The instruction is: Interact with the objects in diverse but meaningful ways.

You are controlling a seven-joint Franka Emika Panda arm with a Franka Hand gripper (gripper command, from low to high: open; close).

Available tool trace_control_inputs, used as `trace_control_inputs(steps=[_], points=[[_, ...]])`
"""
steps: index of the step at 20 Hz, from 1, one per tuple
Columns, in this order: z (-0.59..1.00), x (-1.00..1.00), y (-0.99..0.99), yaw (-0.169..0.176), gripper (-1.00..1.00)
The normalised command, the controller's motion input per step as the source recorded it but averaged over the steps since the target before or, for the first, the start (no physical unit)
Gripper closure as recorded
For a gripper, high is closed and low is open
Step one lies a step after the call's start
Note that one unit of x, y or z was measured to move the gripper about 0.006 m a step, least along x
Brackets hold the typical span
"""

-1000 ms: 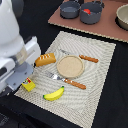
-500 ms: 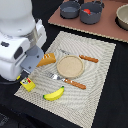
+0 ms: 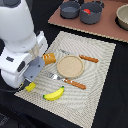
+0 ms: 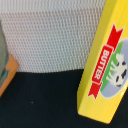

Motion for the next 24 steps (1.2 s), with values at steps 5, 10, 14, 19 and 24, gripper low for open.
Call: trace_control_inputs(steps=[5, 10, 14, 19, 24], points=[[0.19, -0.36, -0.05, -0.154, -1.0], [-0.22, -0.31, 0.03, -0.056, -1.0], [-0.25, -0.11, 0.13, -0.003, -1.0], [-0.27, -0.15, 0.0, 0.0, -1.0], [-0.24, -0.16, 0.0, 0.0, -1.0]])
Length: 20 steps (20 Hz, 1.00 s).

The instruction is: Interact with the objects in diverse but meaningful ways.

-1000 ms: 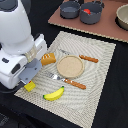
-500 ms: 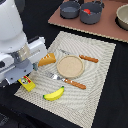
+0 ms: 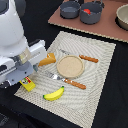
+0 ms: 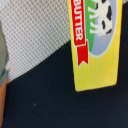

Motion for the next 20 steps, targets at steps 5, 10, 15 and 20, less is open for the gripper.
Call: trace_control_inputs(steps=[5, 10, 15, 20], points=[[-0.18, -0.21, -0.03, 0.0, -1.0], [-0.1, -0.32, -0.1, 0.0, -1.0], [-0.14, -0.32, -0.09, 0.0, -1.0], [-0.13, -0.29, -0.06, 0.0, -1.0]])
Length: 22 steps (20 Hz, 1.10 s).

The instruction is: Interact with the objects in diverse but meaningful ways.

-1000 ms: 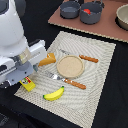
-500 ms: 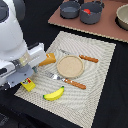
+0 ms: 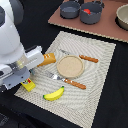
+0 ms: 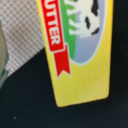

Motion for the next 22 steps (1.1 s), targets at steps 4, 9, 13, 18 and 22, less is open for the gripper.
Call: trace_control_inputs(steps=[4, 9, 13, 18, 22], points=[[-0.16, -0.27, -0.03, 0.0, 1.0], [-0.13, -0.2, 0.0, 0.0, 1.0], [-0.11, -0.14, 0.0, 0.0, 1.0], [-0.14, -0.16, -0.01, 0.0, 1.0], [-0.07, -0.19, -0.01, 0.0, 1.0]])
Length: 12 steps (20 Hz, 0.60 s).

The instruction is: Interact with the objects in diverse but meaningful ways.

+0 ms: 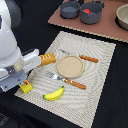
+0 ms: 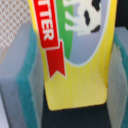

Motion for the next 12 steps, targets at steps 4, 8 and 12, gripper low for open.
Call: trace_control_inputs(steps=[4, 8, 12], points=[[0.11, -0.56, -0.01, -0.009, 1.0], [0.68, -0.67, 0.07, -0.069, 1.0], [1.0, -0.47, 0.19, -0.02, 1.0]])
